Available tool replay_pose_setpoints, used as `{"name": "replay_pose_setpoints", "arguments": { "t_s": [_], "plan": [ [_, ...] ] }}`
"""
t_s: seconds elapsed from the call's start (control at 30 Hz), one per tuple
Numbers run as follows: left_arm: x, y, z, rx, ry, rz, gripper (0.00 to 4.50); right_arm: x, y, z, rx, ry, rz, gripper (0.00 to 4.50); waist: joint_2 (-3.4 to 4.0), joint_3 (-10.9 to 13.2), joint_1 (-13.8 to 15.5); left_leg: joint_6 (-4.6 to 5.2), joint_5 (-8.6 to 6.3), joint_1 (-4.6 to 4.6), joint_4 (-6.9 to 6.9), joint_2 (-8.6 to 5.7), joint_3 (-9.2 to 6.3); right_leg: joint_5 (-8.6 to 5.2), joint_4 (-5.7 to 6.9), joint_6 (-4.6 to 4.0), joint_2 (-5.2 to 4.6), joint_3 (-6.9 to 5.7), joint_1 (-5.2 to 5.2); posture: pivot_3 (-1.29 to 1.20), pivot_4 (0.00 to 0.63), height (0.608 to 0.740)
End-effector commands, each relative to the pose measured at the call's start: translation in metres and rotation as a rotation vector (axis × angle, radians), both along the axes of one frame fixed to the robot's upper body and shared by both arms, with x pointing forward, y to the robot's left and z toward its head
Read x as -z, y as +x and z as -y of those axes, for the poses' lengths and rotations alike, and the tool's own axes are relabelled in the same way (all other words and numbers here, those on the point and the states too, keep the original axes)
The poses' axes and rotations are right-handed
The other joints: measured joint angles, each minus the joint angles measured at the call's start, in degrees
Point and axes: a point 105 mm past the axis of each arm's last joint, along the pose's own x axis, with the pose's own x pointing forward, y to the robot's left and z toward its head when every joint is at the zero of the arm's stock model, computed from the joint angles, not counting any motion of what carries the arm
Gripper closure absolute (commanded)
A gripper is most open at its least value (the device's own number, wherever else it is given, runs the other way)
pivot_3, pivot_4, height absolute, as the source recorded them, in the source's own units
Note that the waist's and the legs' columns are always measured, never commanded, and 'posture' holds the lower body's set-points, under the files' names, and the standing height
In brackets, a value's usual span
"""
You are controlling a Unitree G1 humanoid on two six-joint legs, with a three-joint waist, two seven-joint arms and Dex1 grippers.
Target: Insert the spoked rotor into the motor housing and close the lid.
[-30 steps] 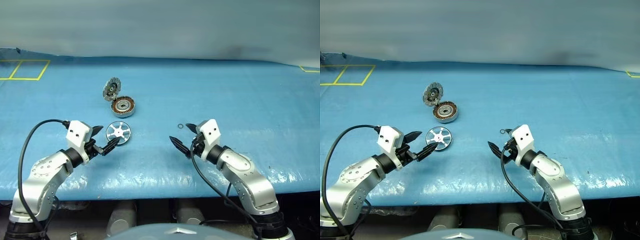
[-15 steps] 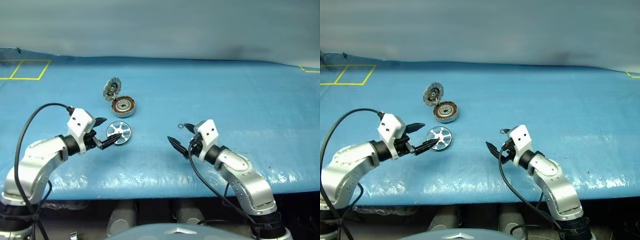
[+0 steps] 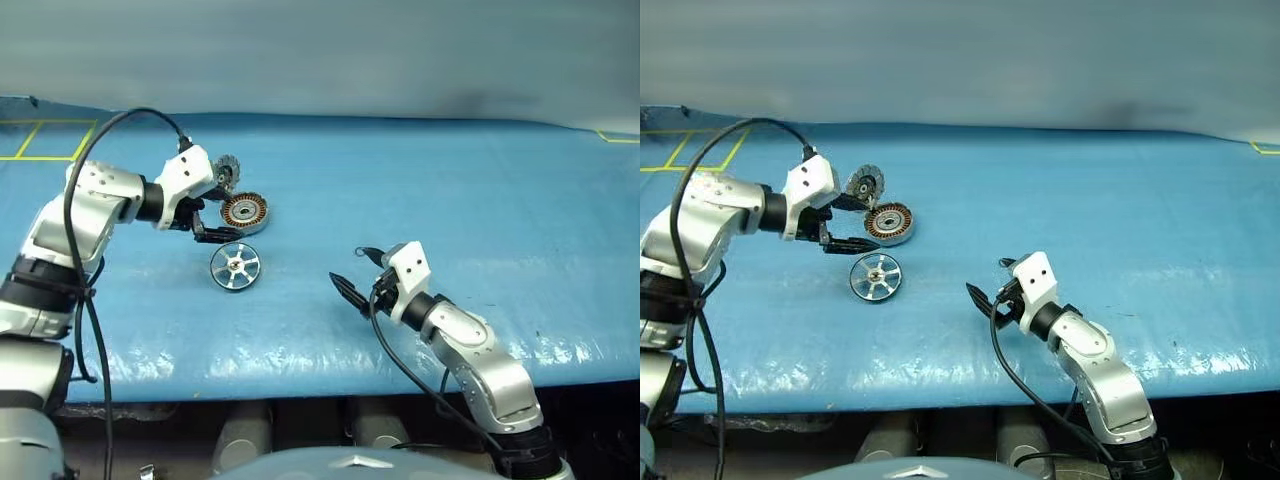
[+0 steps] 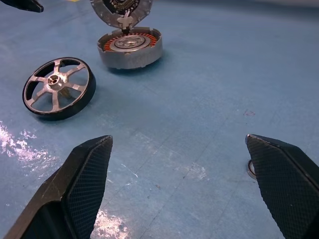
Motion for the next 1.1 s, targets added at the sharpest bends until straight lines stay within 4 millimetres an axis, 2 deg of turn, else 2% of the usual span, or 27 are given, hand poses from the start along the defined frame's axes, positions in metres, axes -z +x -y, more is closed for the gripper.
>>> {"name": "replay_pose_setpoints", "arguments": {
  "t_s": [0.03, 0.2, 0.37, 0.7, 0.9, 1.1],
  "plan": [
    [-0.007, 0.013, 0.007, 0.092, 0.098, 0.006, 0.05, -0.011, -0.003, -0.002, 0.011, 0.034, 0.061, 0.00, 0.00, 0.0, -0.1, 0.00, 0.00, 0.00, 0.00, 0.00, 0.00, 0.00, 0.01, 0.00, 0.00, 0.00, 0.00, 0.00, 0.150, 0.740],
    [-0.009, 0.027, 0.012, 0.159, 0.207, -0.003, 0.05, -0.016, -0.006, -0.005, 0.023, 0.090, 0.119, 0.00, -0.01, 0.0, -0.4, 0.01, 0.00, -0.05, 0.02, 0.01, -0.01, 0.01, 0.02, 0.02, 0.03, 0.02, -0.05, 0.00, 0.150, 0.740],
    [-0.005, 0.038, 0.016, 0.185, 0.304, -0.030, 0.05, -0.007, -0.009, -0.003, 0.037, 0.097, 0.117, 0.00, -0.02, 0.0, -0.3, 0.01, 0.00, -0.06, 0.05, 0.01, -0.03, 0.02, 0.03, 0.04, 0.05, 0.03, -0.03, 0.00, 0.150, 0.740],
    [-0.003, 0.049, 0.024, 0.217, 0.465, -0.067, 0.05, 0.001, -0.011, -0.005, 0.049, 0.110, 0.086, 0.00, -0.07, 0.0, -0.3, 0.02, 0.00, -0.09, 0.09, 0.01, -0.05, 0.04, 0.08, 0.08, 0.06, 0.05, -0.05, 0.00, 0.150, 0.740],
    [-0.004, 0.054, 0.031, 0.208, 0.505, -0.081, 0.05, 0.003, -0.010, -0.007, 0.035, 0.105, 0.074, 0.00, -0.09, 0.1, -0.4, 0.02, 0.01, -0.09, 0.12, 0.00, -0.06, 0.05, 0.10, 0.11, 0.06, 0.05, -0.05, 0.00, 0.150, 0.740],
    [0.001, 0.057, 0.030, 0.182, 0.579, -0.108, 0.05, 0.004, -0.010, -0.009, 0.018, 0.092, 0.064, 0.00, -0.09, 0.1, -0.4, 0.03, 0.01, -0.08, 0.13, 0.00, -0.06, 0.06, 0.13, 0.12, 0.06, 0.05, -0.05, 0.00, 0.150, 0.740]
  ]
}}
